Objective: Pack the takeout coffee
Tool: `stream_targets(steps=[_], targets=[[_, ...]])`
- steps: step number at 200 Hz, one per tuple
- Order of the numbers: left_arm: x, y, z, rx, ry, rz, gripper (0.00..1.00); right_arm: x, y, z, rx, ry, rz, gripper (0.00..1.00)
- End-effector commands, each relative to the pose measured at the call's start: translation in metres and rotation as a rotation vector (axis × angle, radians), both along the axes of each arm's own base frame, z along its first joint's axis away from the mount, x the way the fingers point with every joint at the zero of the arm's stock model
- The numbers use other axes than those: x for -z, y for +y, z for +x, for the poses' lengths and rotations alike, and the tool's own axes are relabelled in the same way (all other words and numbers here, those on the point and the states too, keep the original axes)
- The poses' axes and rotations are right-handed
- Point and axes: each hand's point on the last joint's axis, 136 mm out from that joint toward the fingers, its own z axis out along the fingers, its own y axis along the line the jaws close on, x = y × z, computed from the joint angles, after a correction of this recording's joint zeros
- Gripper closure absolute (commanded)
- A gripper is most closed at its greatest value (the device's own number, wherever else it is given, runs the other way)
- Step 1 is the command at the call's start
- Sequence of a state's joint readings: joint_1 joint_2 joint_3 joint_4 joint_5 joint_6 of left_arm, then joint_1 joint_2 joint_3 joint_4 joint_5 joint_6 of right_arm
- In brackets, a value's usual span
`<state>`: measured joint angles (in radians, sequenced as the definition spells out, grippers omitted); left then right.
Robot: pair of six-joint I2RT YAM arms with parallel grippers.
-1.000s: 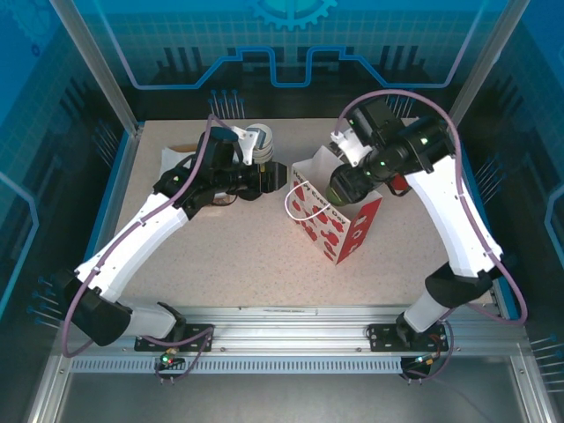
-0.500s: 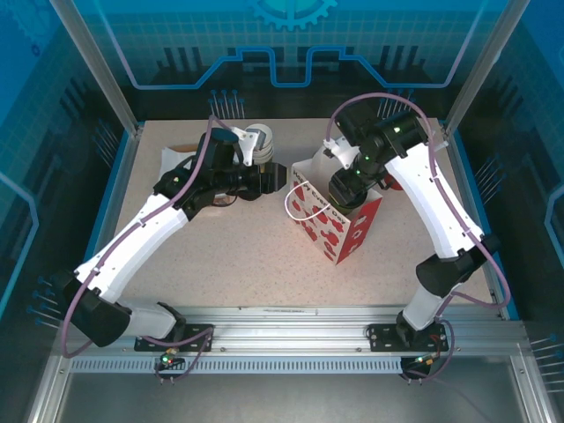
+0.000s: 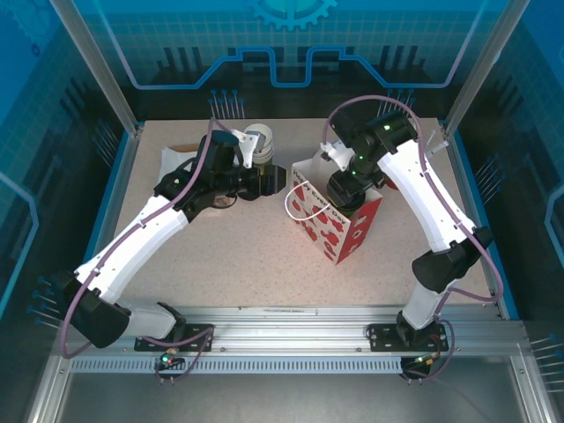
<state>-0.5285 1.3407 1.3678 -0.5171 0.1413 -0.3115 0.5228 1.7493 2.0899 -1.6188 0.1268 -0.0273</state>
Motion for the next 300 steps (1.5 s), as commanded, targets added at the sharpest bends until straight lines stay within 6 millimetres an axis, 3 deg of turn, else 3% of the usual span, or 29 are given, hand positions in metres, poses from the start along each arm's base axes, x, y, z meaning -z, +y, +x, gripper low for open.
stream_targets(steps=[1, 245, 300], targets=[[-0.005, 0.001, -0.003, 0.001, -0.035, 0.004, 0.22, 0.011, -0.001, -0.001, -0.018, 0.043, -0.025, 0.57], [0.007, 0.007, -0.011, 0.007, -0.021, 0.029, 0.21, 0.060, -0.004, 0.005, -0.001, 0.126, 0.003, 0.58], [-0.001, -0.006, -0.034, 0.155, -0.040, -0.016, 0.19, 0.067, -0.005, 0.004, 0.001, 0.131, 0.002, 0.59]])
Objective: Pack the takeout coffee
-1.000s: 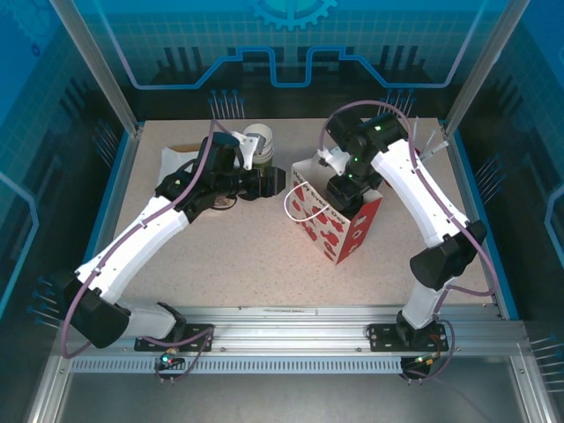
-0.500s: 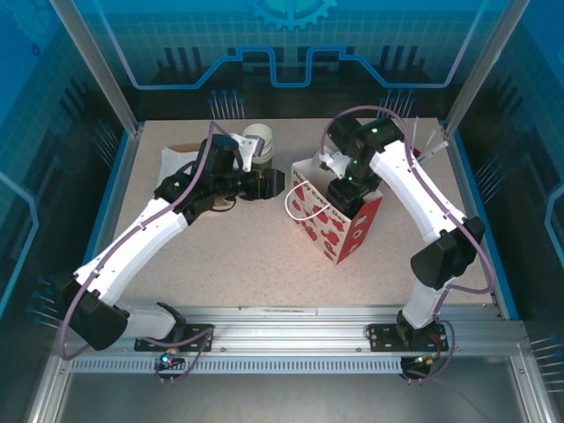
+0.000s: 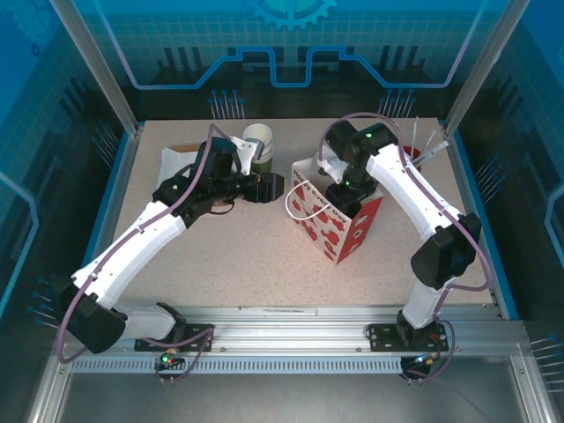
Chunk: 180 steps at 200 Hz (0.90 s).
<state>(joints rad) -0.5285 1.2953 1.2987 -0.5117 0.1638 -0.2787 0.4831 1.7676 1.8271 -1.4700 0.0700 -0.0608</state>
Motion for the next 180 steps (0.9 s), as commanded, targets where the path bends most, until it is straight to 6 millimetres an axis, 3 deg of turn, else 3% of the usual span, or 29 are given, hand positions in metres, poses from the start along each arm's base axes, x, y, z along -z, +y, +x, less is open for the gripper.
stream_targets(steps=[1, 52, 180], targets=[[-0.013, -0.010, -0.022, 0.124, -0.040, -0.036, 0.19, -0.002, -0.003, 0.000, 0.004, -0.009, 0.020, 0.59], [-0.030, -0.027, -0.038, 0.253, -0.067, -0.118, 0.20, 0.000, -0.005, -0.001, 0.001, -0.007, 0.015, 0.59], [-0.039, -0.026, -0.044, 0.252, -0.088, -0.127, 0.20, 0.014, -0.008, -0.002, 0.004, 0.009, -0.006, 0.60]])
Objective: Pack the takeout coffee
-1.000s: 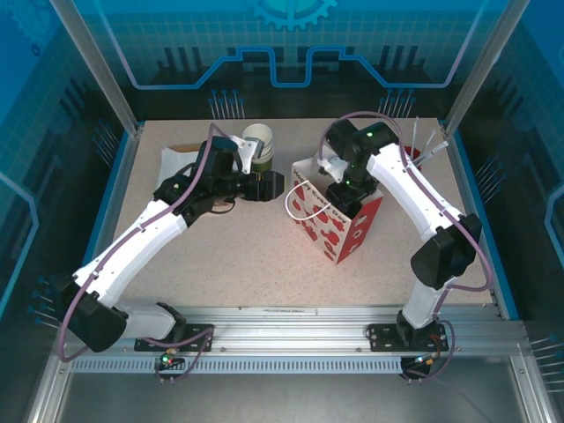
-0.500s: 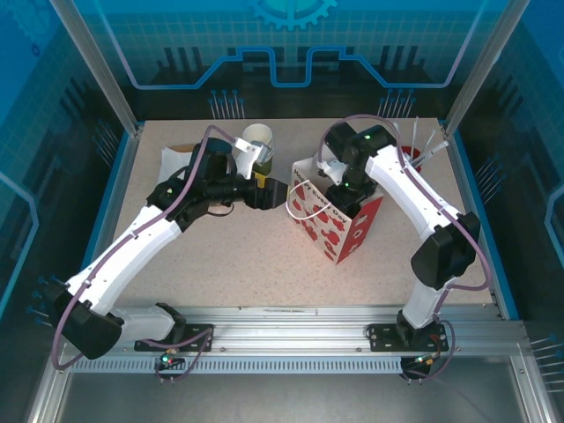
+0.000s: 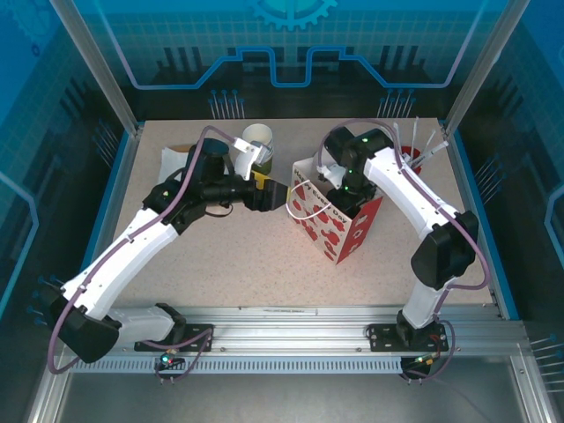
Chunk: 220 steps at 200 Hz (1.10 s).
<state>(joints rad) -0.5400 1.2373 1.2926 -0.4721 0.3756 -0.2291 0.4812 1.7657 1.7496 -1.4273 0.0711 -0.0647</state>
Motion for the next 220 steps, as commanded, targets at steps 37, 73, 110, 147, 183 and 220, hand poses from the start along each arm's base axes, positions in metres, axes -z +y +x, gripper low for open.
stream_targets(steps=[37, 73, 110, 147, 183, 220], targets=[[-0.004, -0.003, -0.008, 0.034, -0.026, -0.014, 0.20, 0.000, -0.005, 0.003, 0.001, -0.016, 0.010, 0.60], [-0.003, -0.002, -0.008, 0.029, -0.022, -0.011, 0.20, 0.005, -0.006, 0.001, 0.001, -0.005, -0.001, 0.60], [-0.001, -0.003, -0.008, 0.030, -0.015, -0.009, 0.20, 0.007, -0.008, 0.000, 0.003, 0.001, -0.010, 0.61], [0.000, -0.003, -0.009, 0.030, -0.015, -0.004, 0.20, 0.011, -0.009, -0.002, 0.006, 0.006, -0.011, 0.61], [0.001, -0.002, -0.009, 0.029, -0.014, 0.004, 0.20, 0.012, -0.010, -0.003, 0.005, 0.009, -0.014, 0.61], [0.000, -0.001, -0.010, 0.024, -0.016, 0.003, 0.20, 0.013, -0.008, -0.002, 0.001, 0.011, -0.011, 0.61]])
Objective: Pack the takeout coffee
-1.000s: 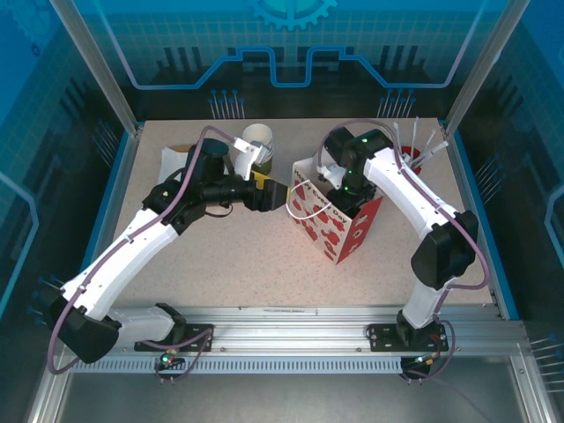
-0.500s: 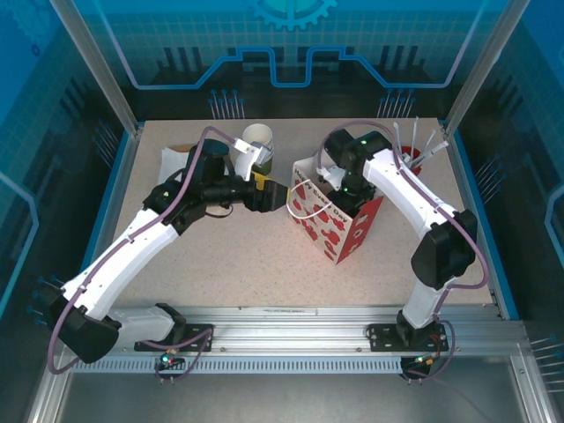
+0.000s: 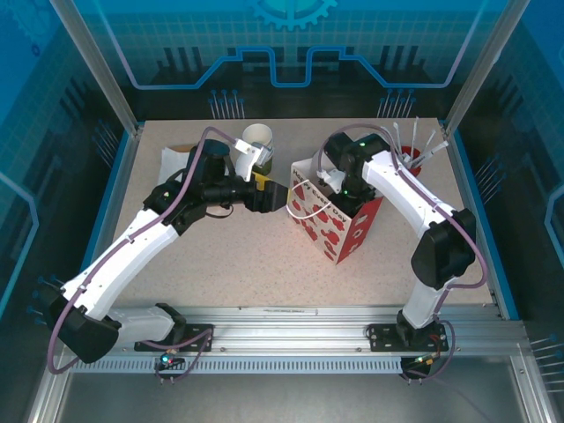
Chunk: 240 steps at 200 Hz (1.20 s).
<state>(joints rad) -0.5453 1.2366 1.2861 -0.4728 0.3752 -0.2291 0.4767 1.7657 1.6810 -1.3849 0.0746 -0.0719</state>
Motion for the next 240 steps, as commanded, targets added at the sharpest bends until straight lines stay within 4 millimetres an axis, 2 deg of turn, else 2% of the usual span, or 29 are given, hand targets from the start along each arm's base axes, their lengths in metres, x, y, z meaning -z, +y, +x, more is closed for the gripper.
stream_targets(steps=[1, 116, 240], targets=[[-0.002, 0.001, -0.008, 0.020, -0.021, 0.000, 0.20, -0.004, -0.005, 0.000, 0.003, -0.011, 0.005, 0.61], [-0.001, 0.001, -0.010, 0.019, -0.021, 0.004, 0.20, -0.003, -0.006, -0.001, 0.003, -0.012, 0.003, 0.61], [0.000, 0.002, -0.010, 0.018, -0.023, 0.003, 0.20, 0.010, -0.004, 0.002, 0.008, 0.013, -0.006, 0.61]])
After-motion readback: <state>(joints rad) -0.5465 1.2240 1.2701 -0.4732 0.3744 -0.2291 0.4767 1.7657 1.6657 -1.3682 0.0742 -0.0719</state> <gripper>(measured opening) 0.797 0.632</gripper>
